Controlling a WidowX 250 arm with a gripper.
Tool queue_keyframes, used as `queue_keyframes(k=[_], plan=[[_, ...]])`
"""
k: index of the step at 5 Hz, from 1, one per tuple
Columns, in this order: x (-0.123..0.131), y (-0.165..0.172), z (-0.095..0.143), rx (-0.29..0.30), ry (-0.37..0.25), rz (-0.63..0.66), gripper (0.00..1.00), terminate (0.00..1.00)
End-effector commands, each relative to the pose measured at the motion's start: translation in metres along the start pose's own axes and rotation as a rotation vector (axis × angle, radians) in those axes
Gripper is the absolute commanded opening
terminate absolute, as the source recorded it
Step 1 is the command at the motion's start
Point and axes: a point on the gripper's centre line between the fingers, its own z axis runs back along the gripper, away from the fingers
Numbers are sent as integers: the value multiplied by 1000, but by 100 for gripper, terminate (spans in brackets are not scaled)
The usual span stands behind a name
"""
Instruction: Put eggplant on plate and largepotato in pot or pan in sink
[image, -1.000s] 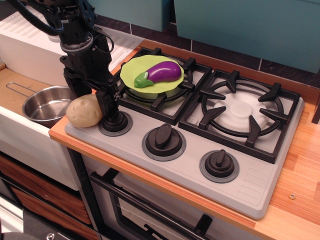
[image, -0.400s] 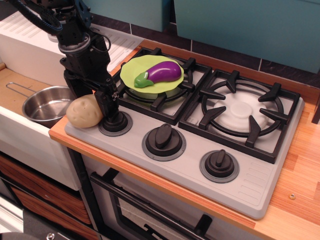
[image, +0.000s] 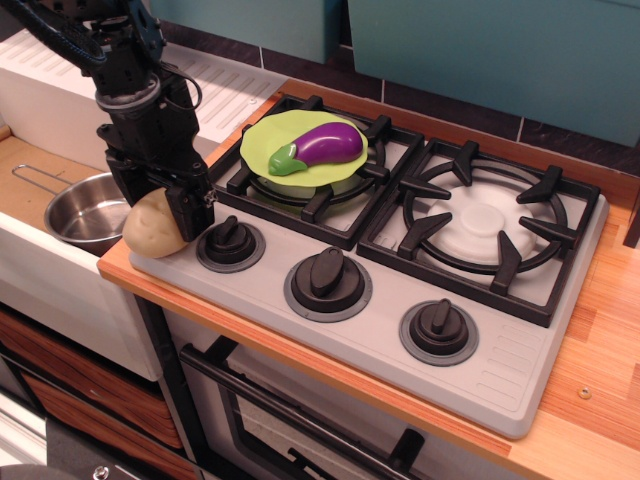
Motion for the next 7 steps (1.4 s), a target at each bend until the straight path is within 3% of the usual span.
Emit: queue_keyframes(k=[1,2,4,5,6,7], plan=[[6,-6,20,16,-2,3,0,0],[6,-7,36,52,-25,-65,0,0],[19,45,42,94,-94,-230,0,0],[25,62,41,73,-105,-263,0,0],[26,62,40,72,-106,-251,100,0],[26,52,39,98,-109,-235,100,0]])
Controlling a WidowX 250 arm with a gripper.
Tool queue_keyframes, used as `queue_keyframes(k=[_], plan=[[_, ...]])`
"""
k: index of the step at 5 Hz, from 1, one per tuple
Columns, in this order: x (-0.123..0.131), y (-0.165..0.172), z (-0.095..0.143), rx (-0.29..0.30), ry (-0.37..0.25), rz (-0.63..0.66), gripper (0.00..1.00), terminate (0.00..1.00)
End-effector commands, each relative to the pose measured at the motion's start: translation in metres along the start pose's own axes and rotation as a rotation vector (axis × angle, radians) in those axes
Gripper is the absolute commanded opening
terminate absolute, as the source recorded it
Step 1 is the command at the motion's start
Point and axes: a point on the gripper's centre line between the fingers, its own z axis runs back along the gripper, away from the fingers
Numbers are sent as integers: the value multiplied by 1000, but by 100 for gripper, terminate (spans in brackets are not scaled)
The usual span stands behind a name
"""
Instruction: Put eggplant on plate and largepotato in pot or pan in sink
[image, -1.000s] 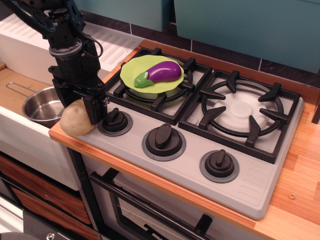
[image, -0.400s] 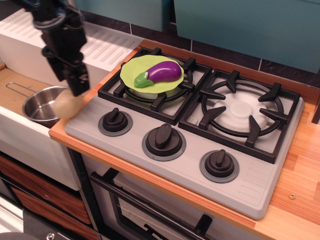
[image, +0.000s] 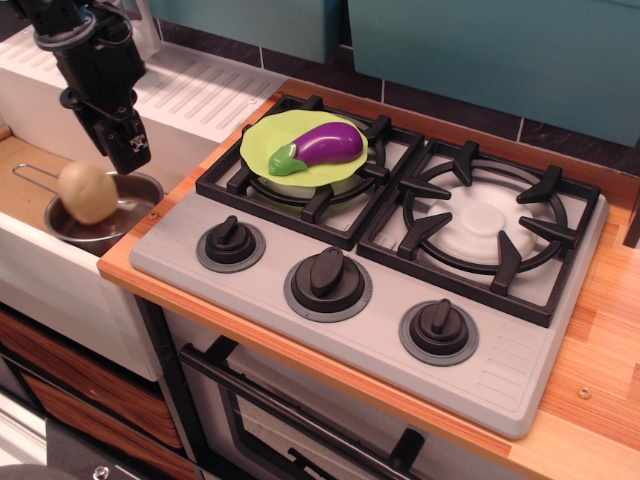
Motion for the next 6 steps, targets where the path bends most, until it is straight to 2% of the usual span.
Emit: queue_keyframes(k=[1,5,6], plan=[[17,-20,21,144,8,1,100,0],[17,-20,21,144,8,1,100,0],[17,-20,21,144,8,1,100,100]])
